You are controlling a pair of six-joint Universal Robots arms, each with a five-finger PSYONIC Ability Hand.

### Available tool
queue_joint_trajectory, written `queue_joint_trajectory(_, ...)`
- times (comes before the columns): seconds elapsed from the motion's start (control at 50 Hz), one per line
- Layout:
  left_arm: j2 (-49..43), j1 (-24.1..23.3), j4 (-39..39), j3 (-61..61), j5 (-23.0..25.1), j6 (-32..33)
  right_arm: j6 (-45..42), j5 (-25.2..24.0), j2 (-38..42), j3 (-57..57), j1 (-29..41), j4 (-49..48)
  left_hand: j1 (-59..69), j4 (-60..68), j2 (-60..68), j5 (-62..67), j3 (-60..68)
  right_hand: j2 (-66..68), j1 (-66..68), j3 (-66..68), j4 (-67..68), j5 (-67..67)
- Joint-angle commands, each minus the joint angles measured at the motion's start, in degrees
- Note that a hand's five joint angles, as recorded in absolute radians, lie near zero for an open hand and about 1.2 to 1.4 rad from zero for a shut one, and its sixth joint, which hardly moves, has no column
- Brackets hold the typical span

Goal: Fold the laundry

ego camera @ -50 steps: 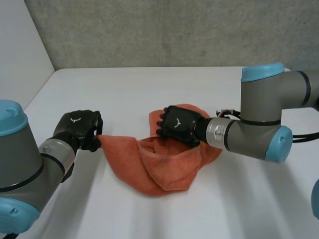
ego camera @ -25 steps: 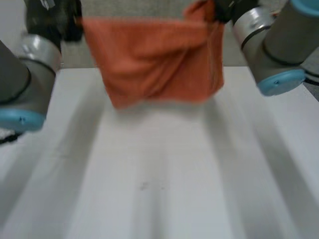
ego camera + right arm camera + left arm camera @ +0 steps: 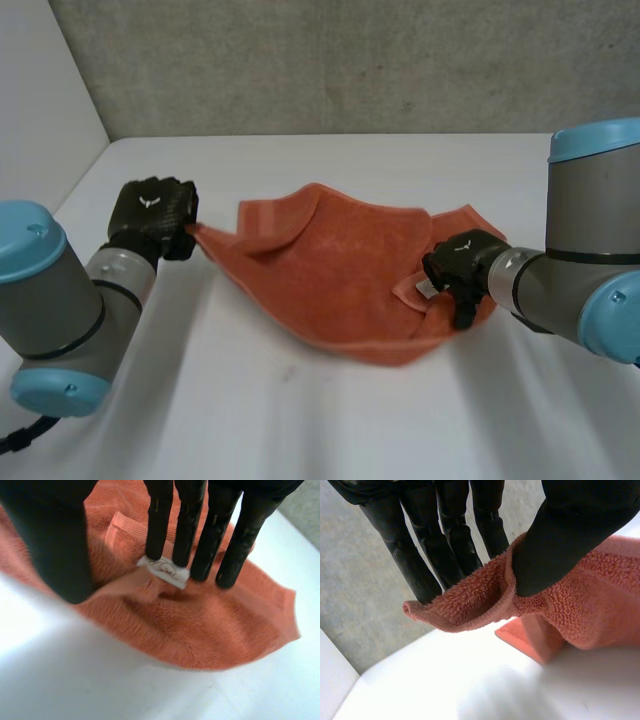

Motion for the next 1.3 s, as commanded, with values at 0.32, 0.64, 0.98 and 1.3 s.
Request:
queue_joint_trajectory(0.32,2.01,1.63,-0.09,-4.22,0.11,1.62,-17.54,-14.73,-8.54,5.07,-0.73,-6.48,16.64,11.47,11.34,15.11,11.79,-20.21,-14.34,-20.53,-21.06,-21.11)
queue_joint_trajectory(0.64,2.01,1.81,0.0,-4.84,0.11,1.54,-43.23,-19.22,2.18,2.17,-3.1,-6.13,16.64,11.47,11.34,15.11,11.79,-12.99,-7.11,-13.3,-13.83,-13.88)
queue_joint_trajectory(0.98,1.93,1.89,-0.09,-5.1,0.11,1.53,-44.46,-19.75,7.9,-0.55,-3.45,-6.83,16.64,11.47,11.34,15.11,11.79,34.41,40.28,34.09,33.56,33.51)
queue_joint_trajectory(1.3,7.28,4.62,-6.06,-5.01,0.11,1.71,-15.21,-17.38,-7.38,2.26,-13.99,-7.1,16.64,11.47,11.34,15.11,11.79,38.77,44.64,38.45,37.92,37.87)
